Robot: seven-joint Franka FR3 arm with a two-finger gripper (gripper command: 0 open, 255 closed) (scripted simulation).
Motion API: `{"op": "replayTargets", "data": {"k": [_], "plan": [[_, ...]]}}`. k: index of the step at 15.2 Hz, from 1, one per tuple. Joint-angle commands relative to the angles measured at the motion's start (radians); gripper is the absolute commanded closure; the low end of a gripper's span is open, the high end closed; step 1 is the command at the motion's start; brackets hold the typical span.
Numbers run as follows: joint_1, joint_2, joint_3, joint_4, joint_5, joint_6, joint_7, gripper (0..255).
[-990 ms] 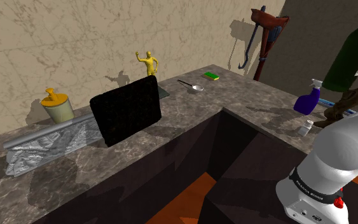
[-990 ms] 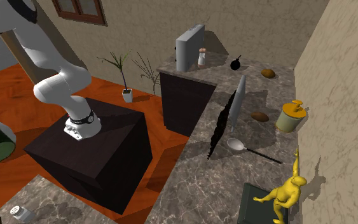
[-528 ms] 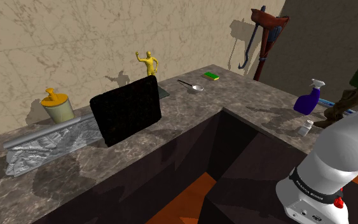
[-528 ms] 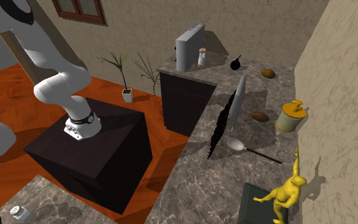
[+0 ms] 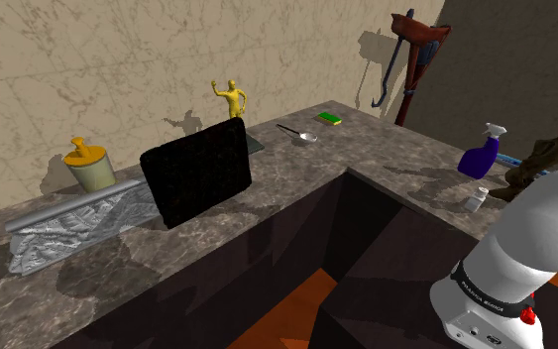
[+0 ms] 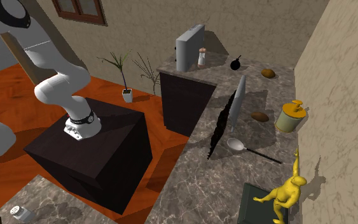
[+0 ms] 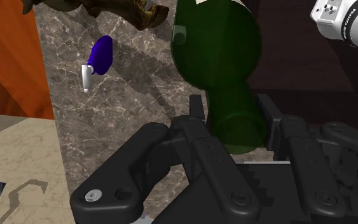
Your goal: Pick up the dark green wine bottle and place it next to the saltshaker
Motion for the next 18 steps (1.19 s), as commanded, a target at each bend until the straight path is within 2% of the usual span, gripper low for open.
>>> {"op": "replayTargets", "data": {"k": [1, 4, 8, 18], "plan": [[-0.04, -0.039, 0.065, -0.06, -0.028, 0.03, 0.022, 255], [-0.084, -0.092, 0.134, -0.151, -0.06, 0.076, 0.052, 255], [-0.124, -0.15, 0.19, -0.258, -0.09, 0.132, 0.083, 255], [-0.189, -0.255, 0.254, -0.484, -0.142, 0.262, 0.131, 255]]}}
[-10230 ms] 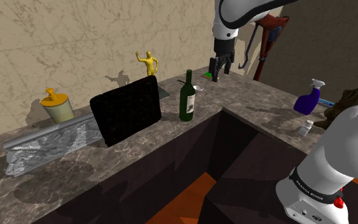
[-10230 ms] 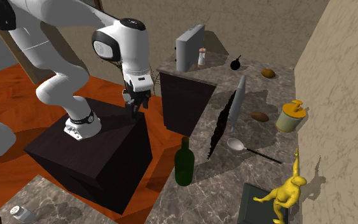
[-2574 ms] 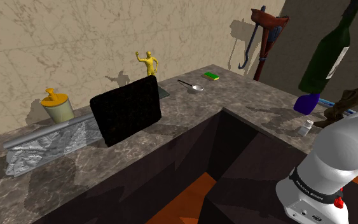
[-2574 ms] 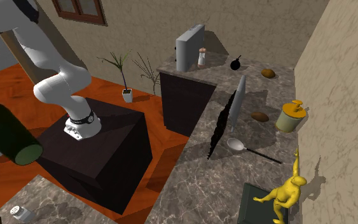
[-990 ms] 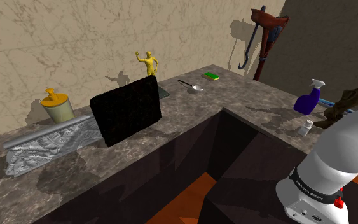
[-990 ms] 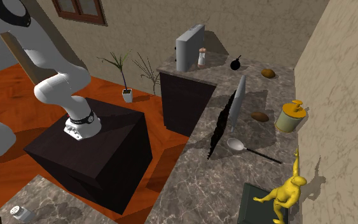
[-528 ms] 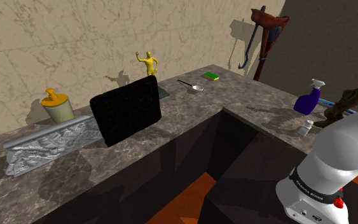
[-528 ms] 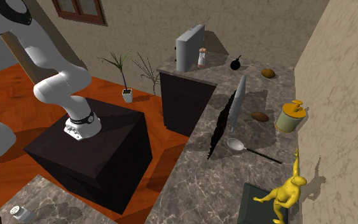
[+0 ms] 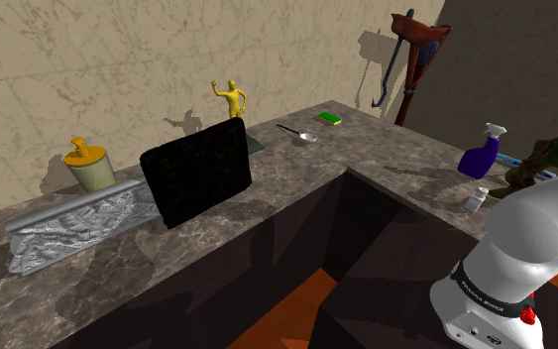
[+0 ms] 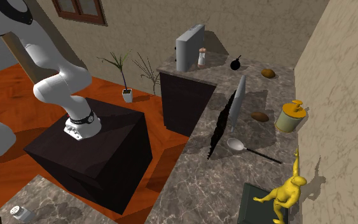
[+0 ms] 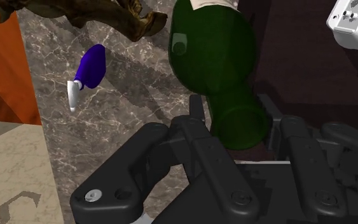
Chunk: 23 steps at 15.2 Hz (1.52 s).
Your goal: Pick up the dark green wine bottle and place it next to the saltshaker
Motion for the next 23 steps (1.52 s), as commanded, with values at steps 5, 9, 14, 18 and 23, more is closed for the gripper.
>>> {"op": "replayTargets", "data": {"k": [5, 9, 14, 18, 23], "plan": [[-0.029, -0.049, 0.013, -0.121, -0.026, 0.077, 0.019, 255], [-0.044, -0.075, 0.014, -0.192, -0.041, 0.125, 0.029, 255], [-0.06, -0.102, 0.009, -0.276, -0.06, 0.184, 0.039, 255], [-0.071, -0.12, 0.0, -0.338, -0.075, 0.232, 0.046, 255], [-0.082, -0.137, -0.016, -0.41, -0.094, 0.291, 0.052, 255]]}}
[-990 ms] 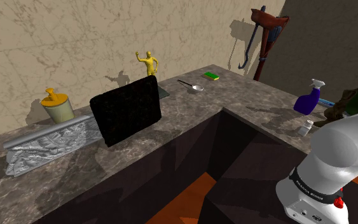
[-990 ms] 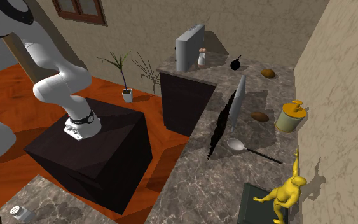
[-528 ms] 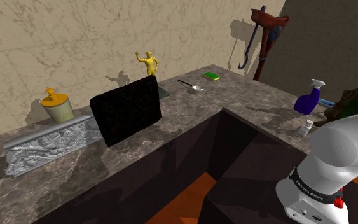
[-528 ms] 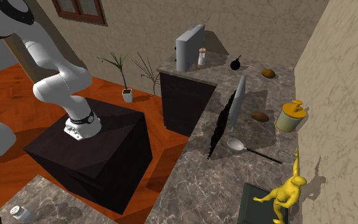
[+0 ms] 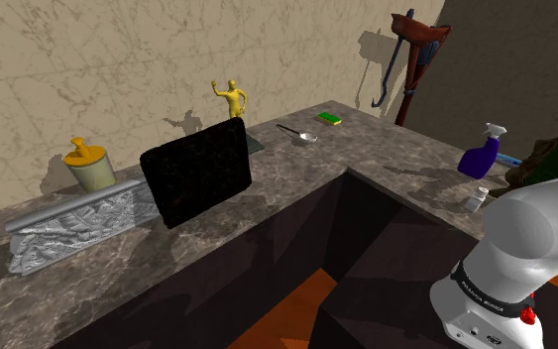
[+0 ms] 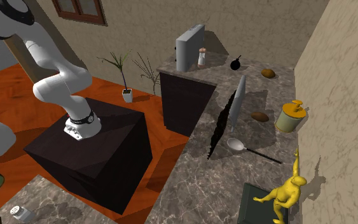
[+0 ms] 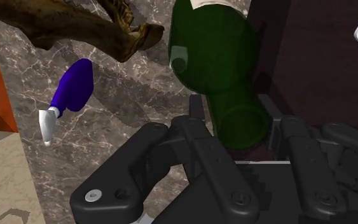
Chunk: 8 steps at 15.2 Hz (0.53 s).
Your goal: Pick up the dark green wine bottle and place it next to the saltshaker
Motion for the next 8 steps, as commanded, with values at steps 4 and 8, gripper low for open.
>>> {"op": "replayTargets", "data": {"k": [4, 8], "plan": [[-0.008, -0.012, -0.021, -0.068, -0.019, 0.061, 0.004, 255], [-0.013, -0.018, -0.041, -0.119, -0.035, 0.11, 0.008, 255]]}}
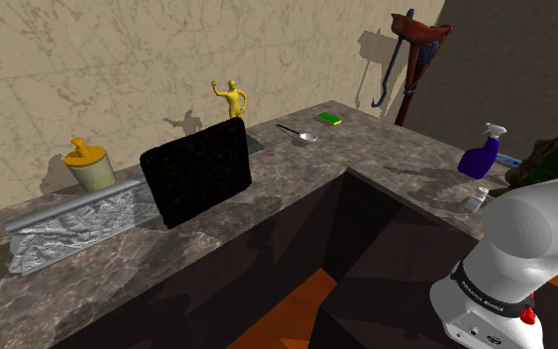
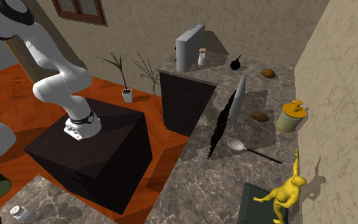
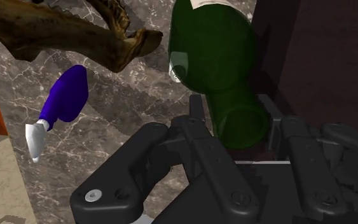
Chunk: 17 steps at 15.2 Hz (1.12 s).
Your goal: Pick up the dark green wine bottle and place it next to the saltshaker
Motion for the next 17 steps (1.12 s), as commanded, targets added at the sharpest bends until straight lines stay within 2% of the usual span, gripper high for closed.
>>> {"op": "replayTargets", "data": {"k": [1, 17], "plan": [[-0.001, -0.002, -0.011, -0.022, -0.007, 0.023, 0.001, 255], [0.008, 0.014, -0.127, -0.192, -0.069, 0.228, 0.006, 255]]}}
